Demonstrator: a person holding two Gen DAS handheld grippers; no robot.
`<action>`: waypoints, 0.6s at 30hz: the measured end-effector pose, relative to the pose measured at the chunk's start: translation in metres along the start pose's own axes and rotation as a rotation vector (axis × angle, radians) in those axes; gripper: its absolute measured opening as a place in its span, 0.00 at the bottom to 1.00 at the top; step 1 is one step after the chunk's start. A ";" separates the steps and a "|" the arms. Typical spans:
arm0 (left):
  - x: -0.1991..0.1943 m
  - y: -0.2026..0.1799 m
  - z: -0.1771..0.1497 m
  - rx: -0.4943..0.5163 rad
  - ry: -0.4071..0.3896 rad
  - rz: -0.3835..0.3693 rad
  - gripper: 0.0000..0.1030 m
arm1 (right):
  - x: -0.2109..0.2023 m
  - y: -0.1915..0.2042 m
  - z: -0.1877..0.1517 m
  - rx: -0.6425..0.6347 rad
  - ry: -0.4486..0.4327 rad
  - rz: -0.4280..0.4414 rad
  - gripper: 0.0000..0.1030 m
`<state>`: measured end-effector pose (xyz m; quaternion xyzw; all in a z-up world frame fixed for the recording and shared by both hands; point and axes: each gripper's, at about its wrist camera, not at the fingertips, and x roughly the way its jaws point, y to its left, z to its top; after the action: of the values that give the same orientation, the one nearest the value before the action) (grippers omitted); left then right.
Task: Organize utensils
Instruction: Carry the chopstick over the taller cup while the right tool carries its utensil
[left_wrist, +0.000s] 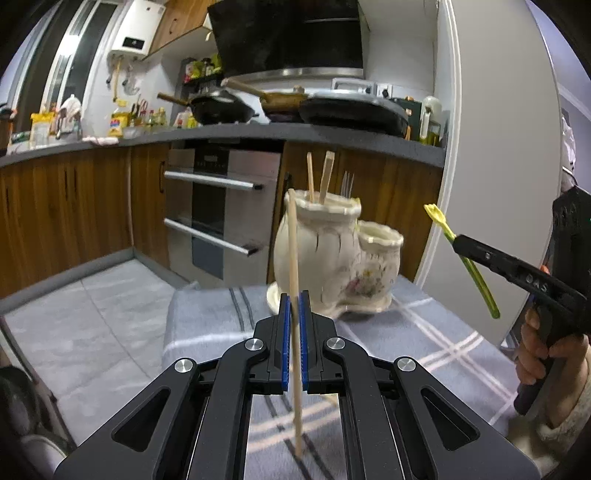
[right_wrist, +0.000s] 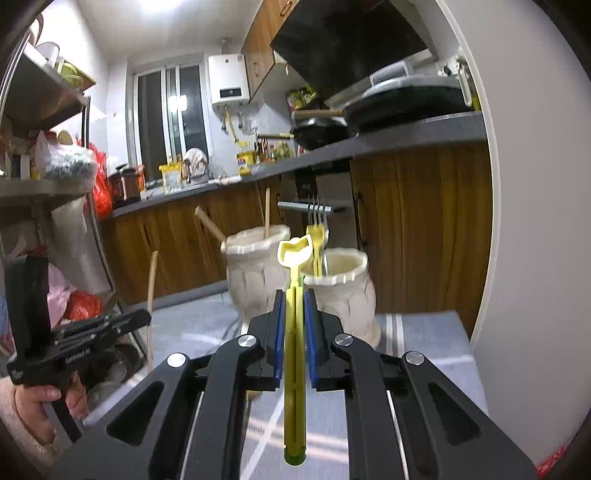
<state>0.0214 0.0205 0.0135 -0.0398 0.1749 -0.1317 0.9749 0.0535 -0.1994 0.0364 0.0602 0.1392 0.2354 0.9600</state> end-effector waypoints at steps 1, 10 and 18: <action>-0.002 0.000 0.007 0.002 -0.019 -0.007 0.05 | 0.002 0.000 0.005 0.009 -0.011 0.007 0.10; 0.017 0.007 0.035 0.017 0.032 0.014 0.02 | 0.030 -0.018 0.048 0.101 -0.074 0.018 0.10; 0.093 0.010 -0.001 0.046 0.383 0.052 0.19 | 0.040 -0.004 0.072 0.078 -0.115 0.020 0.10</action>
<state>0.1073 0.0048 -0.0194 0.0131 0.3552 -0.1154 0.9275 0.1109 -0.1880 0.0943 0.1126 0.0922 0.2354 0.9610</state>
